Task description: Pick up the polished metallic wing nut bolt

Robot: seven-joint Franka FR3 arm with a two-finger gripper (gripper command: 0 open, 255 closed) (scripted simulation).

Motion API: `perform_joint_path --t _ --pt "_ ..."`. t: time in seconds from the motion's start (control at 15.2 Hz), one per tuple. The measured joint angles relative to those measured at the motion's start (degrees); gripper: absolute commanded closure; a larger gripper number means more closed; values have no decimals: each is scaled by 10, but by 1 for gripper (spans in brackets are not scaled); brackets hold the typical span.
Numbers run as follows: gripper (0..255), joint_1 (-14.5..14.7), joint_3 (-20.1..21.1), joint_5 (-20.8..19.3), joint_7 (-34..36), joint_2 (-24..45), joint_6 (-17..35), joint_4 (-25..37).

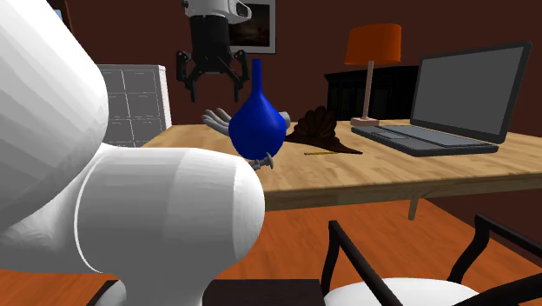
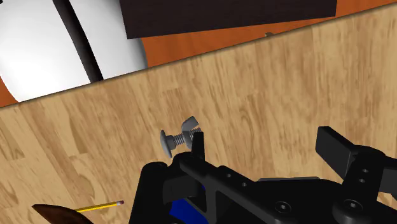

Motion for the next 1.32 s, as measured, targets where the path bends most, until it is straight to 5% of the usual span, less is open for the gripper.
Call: perform_joint_path --t 0.2,0.92,1.32 --pt "0 -9 3 -3 19 1 30 -22" --pt "0 -102 34 -47 206 109 309 -131" --pt "0 -114 38 -57 228 142 377 -161"
